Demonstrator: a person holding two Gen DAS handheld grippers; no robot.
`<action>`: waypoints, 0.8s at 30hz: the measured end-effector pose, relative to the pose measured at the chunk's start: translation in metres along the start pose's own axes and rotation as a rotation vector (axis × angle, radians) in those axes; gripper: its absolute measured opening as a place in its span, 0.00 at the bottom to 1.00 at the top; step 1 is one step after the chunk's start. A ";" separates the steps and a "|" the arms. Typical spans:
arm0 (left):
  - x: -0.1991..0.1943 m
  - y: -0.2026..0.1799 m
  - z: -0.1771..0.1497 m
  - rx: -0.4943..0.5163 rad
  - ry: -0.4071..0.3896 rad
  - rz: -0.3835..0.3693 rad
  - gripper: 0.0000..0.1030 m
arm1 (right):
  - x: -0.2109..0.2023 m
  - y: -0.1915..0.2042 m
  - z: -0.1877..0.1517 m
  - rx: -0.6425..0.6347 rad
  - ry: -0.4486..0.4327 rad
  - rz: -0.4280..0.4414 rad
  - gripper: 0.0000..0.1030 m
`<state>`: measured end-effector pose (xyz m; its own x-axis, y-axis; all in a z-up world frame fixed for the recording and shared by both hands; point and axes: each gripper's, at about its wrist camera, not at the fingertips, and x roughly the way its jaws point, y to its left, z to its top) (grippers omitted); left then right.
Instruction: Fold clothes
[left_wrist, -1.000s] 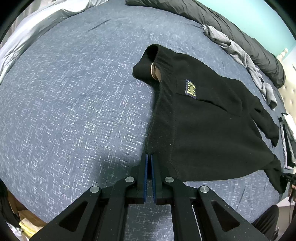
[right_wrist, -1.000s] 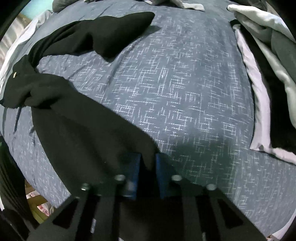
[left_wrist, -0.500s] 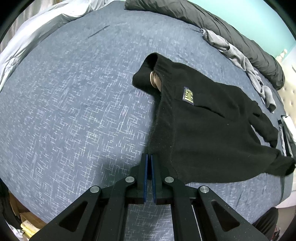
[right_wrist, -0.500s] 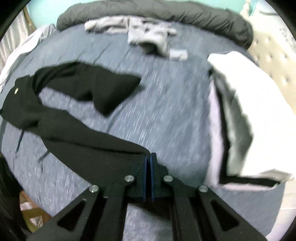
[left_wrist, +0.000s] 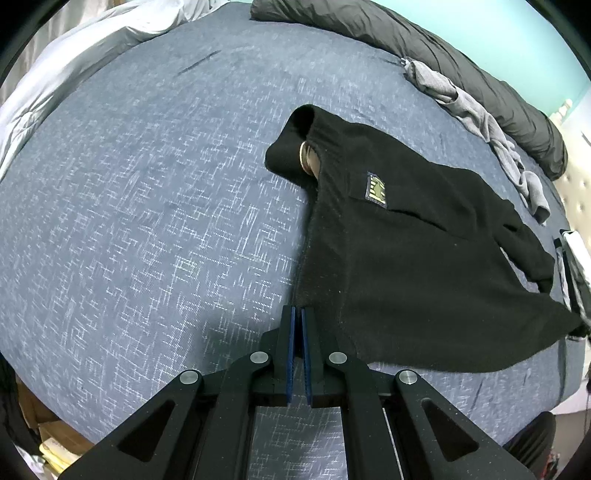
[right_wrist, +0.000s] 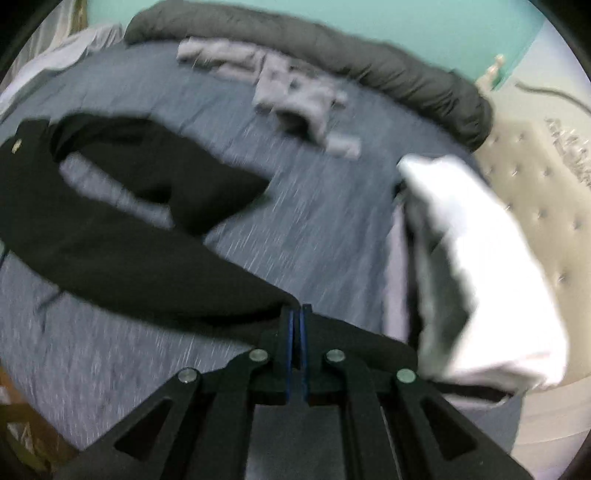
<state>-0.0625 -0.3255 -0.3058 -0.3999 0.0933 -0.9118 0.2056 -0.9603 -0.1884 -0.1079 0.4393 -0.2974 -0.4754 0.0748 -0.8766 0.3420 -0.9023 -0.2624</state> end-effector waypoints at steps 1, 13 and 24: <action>0.000 0.000 0.000 -0.003 0.000 -0.001 0.04 | 0.006 0.004 -0.010 -0.008 0.024 0.014 0.03; -0.004 0.000 0.002 -0.001 -0.010 -0.001 0.03 | 0.031 0.011 -0.064 0.014 0.098 0.063 0.03; -0.038 0.029 0.014 -0.048 -0.070 -0.026 0.01 | 0.019 0.006 -0.055 0.018 0.082 0.090 0.03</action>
<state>-0.0540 -0.3603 -0.2717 -0.4667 0.0973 -0.8791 0.2367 -0.9439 -0.2302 -0.0703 0.4584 -0.3374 -0.3753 0.0271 -0.9265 0.3649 -0.9145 -0.1746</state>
